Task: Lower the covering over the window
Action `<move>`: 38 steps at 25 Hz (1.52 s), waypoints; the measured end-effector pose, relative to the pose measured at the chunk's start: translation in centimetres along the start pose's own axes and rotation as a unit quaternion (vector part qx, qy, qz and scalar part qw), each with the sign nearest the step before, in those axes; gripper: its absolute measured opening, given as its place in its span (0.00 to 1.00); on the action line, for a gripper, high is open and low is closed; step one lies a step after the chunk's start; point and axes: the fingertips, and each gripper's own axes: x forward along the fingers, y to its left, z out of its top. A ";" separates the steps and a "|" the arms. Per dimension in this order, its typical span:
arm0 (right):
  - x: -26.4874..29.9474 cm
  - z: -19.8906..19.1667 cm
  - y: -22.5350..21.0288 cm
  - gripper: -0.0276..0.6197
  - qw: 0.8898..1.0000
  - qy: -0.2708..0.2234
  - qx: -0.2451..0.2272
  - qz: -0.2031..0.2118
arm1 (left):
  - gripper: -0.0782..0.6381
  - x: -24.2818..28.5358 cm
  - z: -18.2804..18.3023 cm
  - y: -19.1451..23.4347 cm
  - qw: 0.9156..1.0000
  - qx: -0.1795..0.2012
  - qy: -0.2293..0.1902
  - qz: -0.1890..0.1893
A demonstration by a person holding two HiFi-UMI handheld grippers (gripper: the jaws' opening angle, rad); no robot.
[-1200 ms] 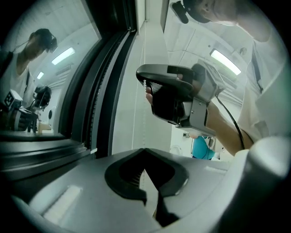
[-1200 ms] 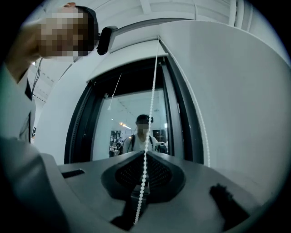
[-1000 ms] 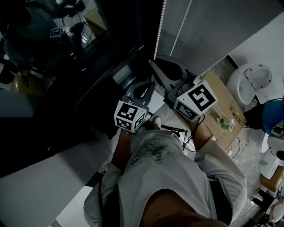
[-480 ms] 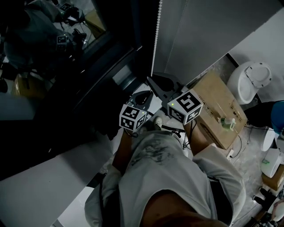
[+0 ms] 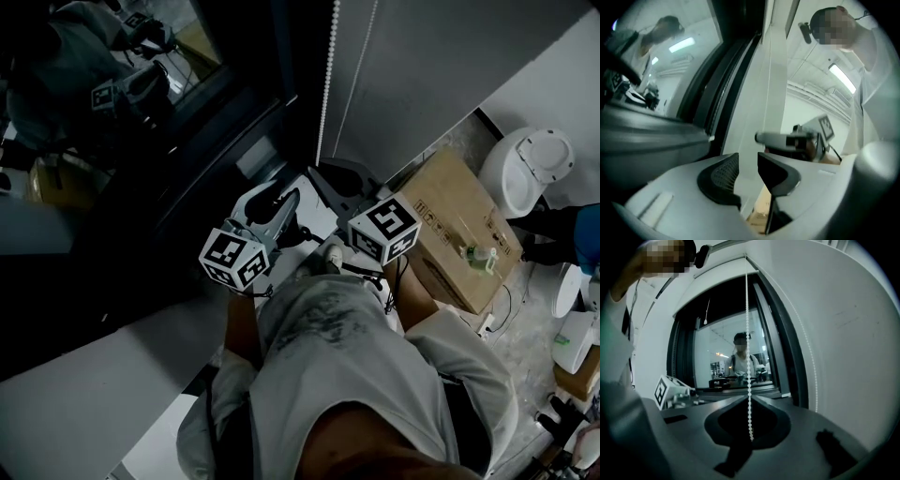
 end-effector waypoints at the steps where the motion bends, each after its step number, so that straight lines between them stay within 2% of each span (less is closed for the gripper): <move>1: 0.0 0.0 0.1 0.08 1.000 0.000 0.001 0.001 | 0.30 -0.2 2.8 0.1 1.000 0.015 -0.025 0.003; 4: 0.1 0.0 0.5 0.08 1.000 0.001 0.000 0.005 | 0.31 -0.1 10.6 -0.6 0.994 0.065 -0.086 0.001; 7: 0.5 0.1 0.9 0.08 1.000 0.000 -0.005 0.005 | 0.31 0.9 16.2 -2.0 0.988 0.096 -0.123 -0.016; 10: 0.7 0.1 1.2 0.08 1.000 0.001 -0.006 0.005 | 0.32 2.1 19.4 -3.5 0.983 0.117 -0.140 -0.034; 13: 0.5 -0.1 1.1 0.08 1.000 0.007 0.004 0.005 | 0.31 3.3 21.0 -4.9 0.980 0.132 -0.143 -0.045; 17: 0.4 -0.2 0.8 0.08 1.000 0.010 0.008 0.000 | 0.31 3.0 21.8 -5.9 0.978 0.129 -0.152 -0.067; 20: 0.4 -0.1 0.8 0.08 1.000 0.012 0.005 -0.001 | 0.31 3.3 22.2 -6.1 0.977 0.133 -0.153 -0.069; 24: 0.7 -0.1 1.2 0.08 1.000 0.009 -0.001 0.000 | 0.22 3.8 22.4 -6.0 0.976 0.151 -0.148 -0.054; 25: 0.8 -0.1 1.3 0.08 1.000 0.009 0.000 0.002 | 0.15 3.8 22.4 -6.0 0.975 0.155 -0.148 -0.050; 27: 0.9 -0.2 1.5 0.08 1.000 0.009 0.003 0.004 | 0.13 3.8 22.4 -6.0 0.975 0.158 -0.147 -0.045; 31: 1.5 -0.9 1.1 0.08 1.000 0.020 -0.010 -0.004 | 0.13 4.0 21.4 -5.3 0.978 0.162 -0.129 -0.022; 38: 1.9 -5.8 0.9 0.08 0.997 0.073 0.019 0.000 | 0.13 4.4 16.9 -3.2 0.988 0.129 -0.089 -0.007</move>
